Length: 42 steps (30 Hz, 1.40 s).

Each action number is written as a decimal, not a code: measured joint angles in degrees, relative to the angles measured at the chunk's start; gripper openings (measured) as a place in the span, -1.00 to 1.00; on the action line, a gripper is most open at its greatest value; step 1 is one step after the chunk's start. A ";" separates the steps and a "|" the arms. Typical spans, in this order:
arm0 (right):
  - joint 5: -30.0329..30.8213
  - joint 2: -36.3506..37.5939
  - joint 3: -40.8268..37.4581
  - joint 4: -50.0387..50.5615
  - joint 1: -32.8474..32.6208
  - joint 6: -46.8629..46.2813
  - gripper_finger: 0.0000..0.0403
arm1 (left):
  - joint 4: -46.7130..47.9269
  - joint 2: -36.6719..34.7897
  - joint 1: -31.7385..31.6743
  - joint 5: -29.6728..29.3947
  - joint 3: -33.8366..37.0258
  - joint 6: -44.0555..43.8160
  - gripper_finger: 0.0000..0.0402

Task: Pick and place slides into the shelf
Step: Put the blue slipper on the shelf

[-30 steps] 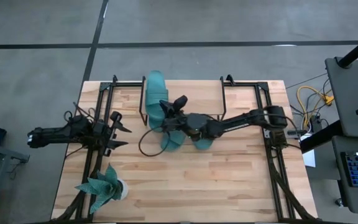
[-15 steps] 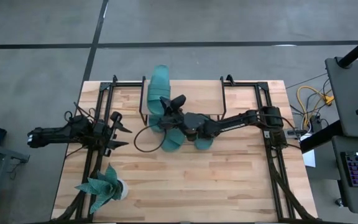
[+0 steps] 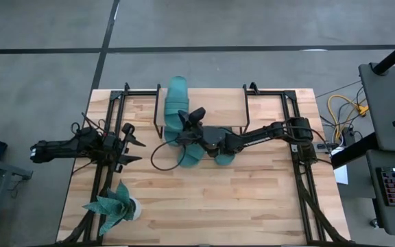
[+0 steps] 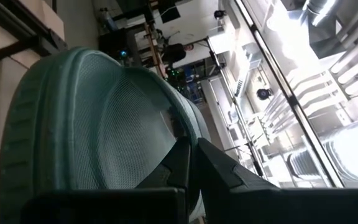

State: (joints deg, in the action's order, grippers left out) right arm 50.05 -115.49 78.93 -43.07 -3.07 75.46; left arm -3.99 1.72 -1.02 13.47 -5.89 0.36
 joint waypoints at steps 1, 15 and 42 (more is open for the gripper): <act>-0.42 0.01 0.01 0.00 -0.02 -0.34 -0.95 | 0.00 -0.04 0.00 -0.01 0.00 0.00 0.05; -2.79 0.01 -0.42 0.83 -0.07 -3.96 -0.95 | 0.00 0.04 0.00 0.00 0.00 0.02 0.05; -6.10 -1.72 -2.35 -2.17 0.35 -8.07 -0.95 | -0.02 0.09 0.00 -0.02 0.00 0.07 0.05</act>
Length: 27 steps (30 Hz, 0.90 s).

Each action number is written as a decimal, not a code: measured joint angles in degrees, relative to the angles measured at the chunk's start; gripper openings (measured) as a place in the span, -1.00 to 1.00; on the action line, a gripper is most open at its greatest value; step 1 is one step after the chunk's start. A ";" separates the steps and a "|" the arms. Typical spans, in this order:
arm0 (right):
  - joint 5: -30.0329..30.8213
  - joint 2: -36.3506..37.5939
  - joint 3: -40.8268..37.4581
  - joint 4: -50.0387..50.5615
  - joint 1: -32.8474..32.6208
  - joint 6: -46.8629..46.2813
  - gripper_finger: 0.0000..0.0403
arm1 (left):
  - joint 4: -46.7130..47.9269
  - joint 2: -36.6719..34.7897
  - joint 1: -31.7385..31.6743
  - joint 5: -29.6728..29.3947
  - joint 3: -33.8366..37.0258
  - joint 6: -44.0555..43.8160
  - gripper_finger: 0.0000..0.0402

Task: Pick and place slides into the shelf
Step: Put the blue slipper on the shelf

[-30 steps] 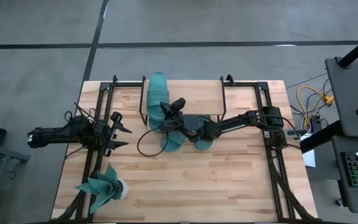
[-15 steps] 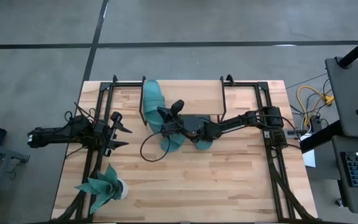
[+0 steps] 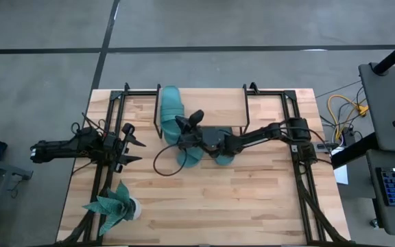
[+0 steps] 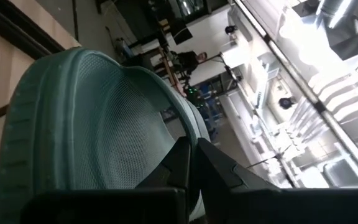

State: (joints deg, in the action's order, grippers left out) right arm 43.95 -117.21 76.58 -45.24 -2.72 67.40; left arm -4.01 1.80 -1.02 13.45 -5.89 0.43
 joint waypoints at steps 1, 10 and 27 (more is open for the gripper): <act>0.34 -0.42 0.00 -0.73 0.00 1.41 -0.95 | 0.00 0.00 0.01 0.00 0.00 0.00 0.05; 2.57 -3.26 1.42 -1.93 -0.15 5.52 -0.95 | 0.00 -0.04 0.02 0.00 0.00 0.00 0.05; 0.56 -3.82 1.95 -1.66 -0.70 5.48 -0.95 | 0.00 0.00 0.01 0.00 0.00 0.04 0.05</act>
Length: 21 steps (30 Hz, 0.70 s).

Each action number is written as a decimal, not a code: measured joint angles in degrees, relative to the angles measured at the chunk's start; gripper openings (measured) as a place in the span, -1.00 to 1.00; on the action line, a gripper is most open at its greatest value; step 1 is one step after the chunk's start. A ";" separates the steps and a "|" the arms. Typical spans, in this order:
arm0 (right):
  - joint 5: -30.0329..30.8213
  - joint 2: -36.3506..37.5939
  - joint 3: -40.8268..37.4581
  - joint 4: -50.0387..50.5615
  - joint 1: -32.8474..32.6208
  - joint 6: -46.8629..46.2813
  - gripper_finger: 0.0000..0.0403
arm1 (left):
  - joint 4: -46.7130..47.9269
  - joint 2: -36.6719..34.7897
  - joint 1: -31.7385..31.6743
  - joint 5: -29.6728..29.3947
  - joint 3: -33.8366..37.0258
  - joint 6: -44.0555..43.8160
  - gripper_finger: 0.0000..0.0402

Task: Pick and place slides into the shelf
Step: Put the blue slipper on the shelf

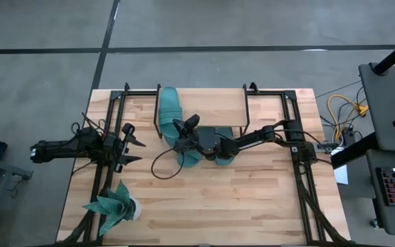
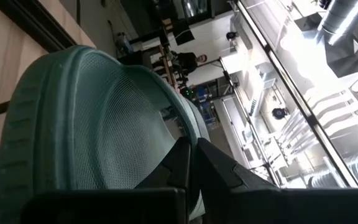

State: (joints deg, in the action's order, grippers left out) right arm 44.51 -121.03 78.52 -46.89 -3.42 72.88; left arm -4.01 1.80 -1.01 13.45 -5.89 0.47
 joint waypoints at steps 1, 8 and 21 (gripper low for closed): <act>0.00 0.00 0.00 0.00 -0.04 0.02 -0.95 | 0.00 0.00 0.01 0.00 0.00 0.00 0.05; 0.07 -0.04 0.02 2.00 -0.04 0.20 -0.95 | 0.00 0.00 -0.01 0.00 0.00 0.00 0.05; 0.02 -0.04 0.02 3.39 -0.31 -0.18 -0.95 | 0.01 0.02 0.01 0.00 0.01 0.00 0.05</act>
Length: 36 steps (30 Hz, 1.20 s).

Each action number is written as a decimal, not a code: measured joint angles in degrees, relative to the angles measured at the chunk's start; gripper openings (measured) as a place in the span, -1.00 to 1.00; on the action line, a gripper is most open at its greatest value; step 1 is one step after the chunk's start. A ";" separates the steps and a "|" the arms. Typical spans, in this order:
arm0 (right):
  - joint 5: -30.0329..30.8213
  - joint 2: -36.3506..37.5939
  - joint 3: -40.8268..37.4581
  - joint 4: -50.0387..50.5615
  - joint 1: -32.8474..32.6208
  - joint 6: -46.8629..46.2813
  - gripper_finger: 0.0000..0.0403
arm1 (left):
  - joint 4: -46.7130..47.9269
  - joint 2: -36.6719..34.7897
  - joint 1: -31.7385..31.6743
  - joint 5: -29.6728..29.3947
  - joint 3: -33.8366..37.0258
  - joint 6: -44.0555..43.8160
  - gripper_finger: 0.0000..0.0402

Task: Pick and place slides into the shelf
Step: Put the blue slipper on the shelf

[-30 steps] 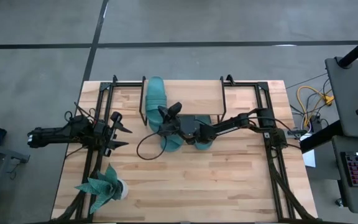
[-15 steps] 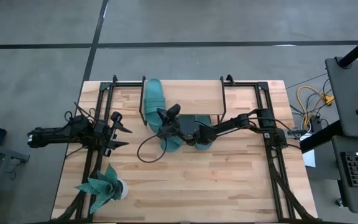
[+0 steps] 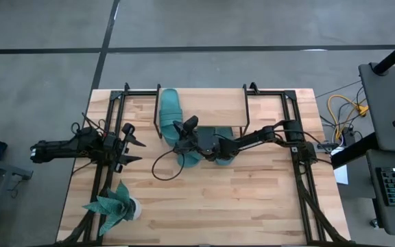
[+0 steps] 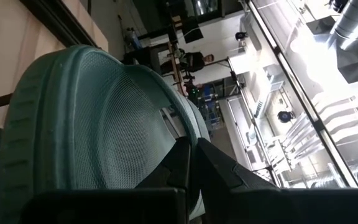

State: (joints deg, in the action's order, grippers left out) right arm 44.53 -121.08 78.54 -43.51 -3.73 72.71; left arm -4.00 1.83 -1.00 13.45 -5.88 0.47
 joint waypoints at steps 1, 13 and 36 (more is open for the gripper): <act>0.00 0.00 0.00 0.00 0.00 -0.02 -0.95 | -0.01 0.00 0.01 0.00 -0.01 0.00 0.05; 1.33 0.00 0.86 0.01 -0.02 -2.30 -0.95 | -0.01 0.00 -0.01 0.00 0.00 0.01 0.05; 9.20 0.00 3.74 1.33 -2.32 3.30 -0.95 | 0.02 0.00 -0.02 0.00 0.01 0.30 0.05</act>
State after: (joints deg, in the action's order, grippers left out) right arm 53.74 -121.08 82.28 -42.18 -6.05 76.01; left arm -3.99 1.83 -1.02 13.45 -5.87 0.77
